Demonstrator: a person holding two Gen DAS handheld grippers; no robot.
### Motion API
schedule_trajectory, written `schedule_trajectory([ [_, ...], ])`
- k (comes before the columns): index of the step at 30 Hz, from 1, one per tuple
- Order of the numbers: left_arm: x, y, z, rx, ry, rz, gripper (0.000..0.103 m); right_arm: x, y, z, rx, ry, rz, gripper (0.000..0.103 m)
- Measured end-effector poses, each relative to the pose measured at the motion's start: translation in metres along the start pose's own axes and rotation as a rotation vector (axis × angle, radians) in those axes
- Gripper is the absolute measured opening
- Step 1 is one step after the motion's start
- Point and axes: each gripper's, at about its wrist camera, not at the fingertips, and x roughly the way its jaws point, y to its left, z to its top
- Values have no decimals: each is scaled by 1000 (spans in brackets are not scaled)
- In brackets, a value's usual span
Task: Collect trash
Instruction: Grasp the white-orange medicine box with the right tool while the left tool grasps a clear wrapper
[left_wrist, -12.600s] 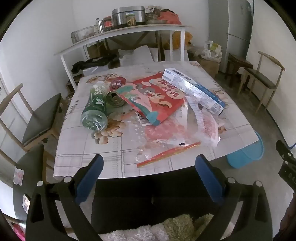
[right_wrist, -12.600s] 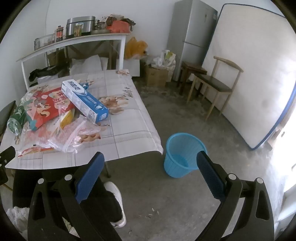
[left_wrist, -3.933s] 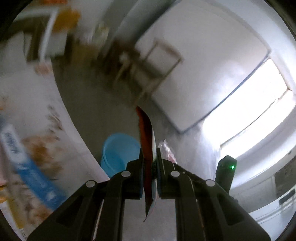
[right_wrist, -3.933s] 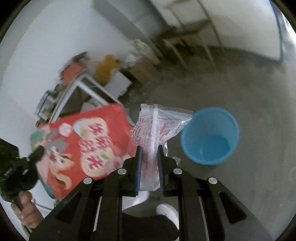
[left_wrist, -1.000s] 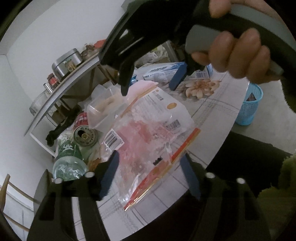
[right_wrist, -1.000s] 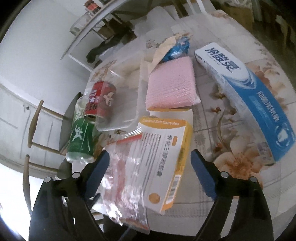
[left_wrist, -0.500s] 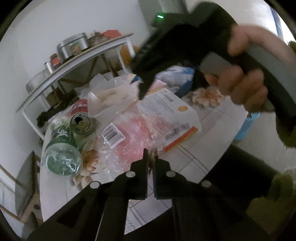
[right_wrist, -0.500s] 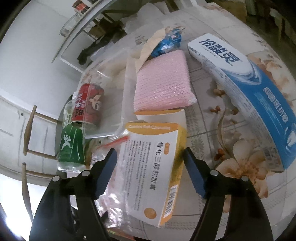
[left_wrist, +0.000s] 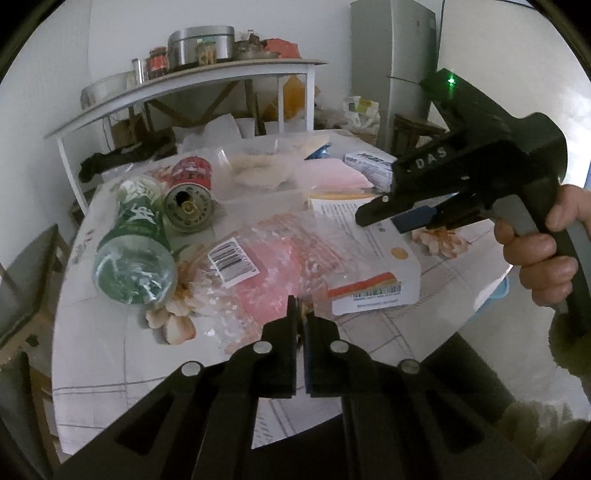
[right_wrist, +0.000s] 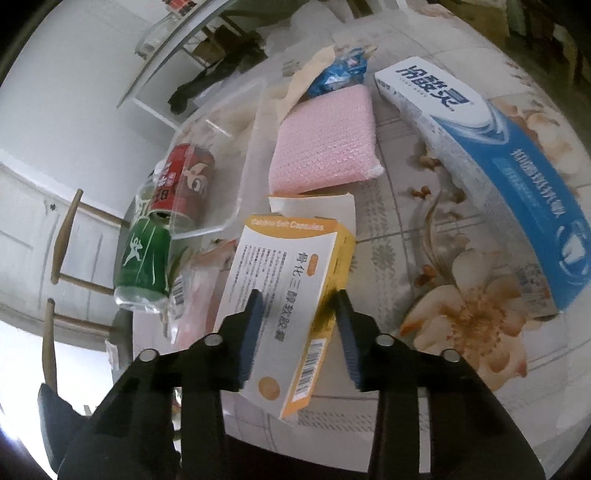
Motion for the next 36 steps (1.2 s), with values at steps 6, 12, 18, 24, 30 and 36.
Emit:
schedule_trajectory([
  [6,5,-19,0,19,16,-95,2,-19,-6,-13,-21,7,-22,25],
  [12,7,-40,0,29,30,-240,2,-31,-11,-19,-4,-3,-39,24],
  [18,-12,-57,-1,87,-34,-298,2,-39,-12,-19,-6,-21,-53,35],
  [24,-35,-51,-6,156,-96,-101,2,-33,17,-10,-101,-60,-102,62],
  [30,-47,-30,-14,115,-84,5,2,-17,40,-6,-192,-37,-136,75],
  [36,-42,-27,-20,109,-54,25,2,-3,57,-7,-282,-12,-182,85],
])
